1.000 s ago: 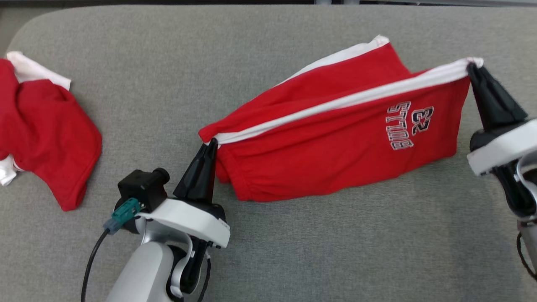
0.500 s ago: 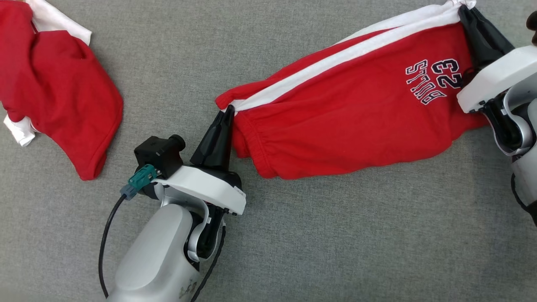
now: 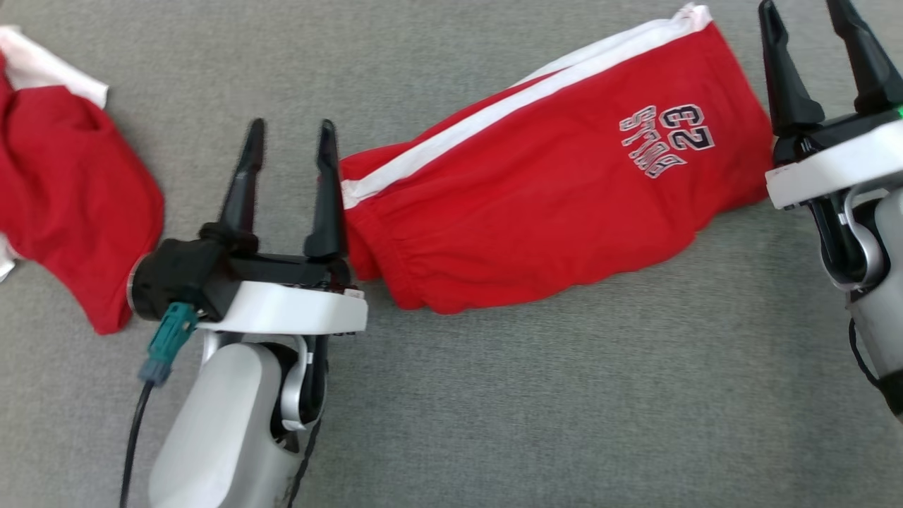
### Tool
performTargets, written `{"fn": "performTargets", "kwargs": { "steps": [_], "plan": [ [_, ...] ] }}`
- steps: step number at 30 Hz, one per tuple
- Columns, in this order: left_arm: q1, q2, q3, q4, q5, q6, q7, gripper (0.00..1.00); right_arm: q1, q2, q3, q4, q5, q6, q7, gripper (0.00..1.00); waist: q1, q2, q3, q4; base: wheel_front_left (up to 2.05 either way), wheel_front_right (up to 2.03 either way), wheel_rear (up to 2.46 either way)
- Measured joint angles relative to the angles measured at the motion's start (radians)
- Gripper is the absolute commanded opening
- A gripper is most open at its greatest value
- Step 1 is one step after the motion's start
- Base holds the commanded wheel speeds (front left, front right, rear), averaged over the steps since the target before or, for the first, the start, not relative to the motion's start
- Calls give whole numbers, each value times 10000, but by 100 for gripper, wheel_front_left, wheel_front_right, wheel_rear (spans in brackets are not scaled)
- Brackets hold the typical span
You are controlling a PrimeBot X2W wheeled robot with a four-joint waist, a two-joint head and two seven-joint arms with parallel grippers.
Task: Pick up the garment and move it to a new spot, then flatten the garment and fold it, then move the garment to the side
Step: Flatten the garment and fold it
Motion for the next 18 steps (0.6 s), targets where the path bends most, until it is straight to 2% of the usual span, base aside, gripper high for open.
{"fn": "performTargets", "kwargs": {
  "steps": [6, 18],
  "plan": [
    [355, -4, 717, -746, 1026, 4, -2, 100, 1505, 173, -1381, -1799, -832, -2, -19, 100, 0, 0, -306, -556, 0, 0, 0],
    [1391, 198, 1024, 8, 1921, -403, -4, 100, 5123, 594, -2543, -3530, -1768, -2, 360, 100, 0, 0, -1257, -1180, 0, 0, 0]
  ]
}}
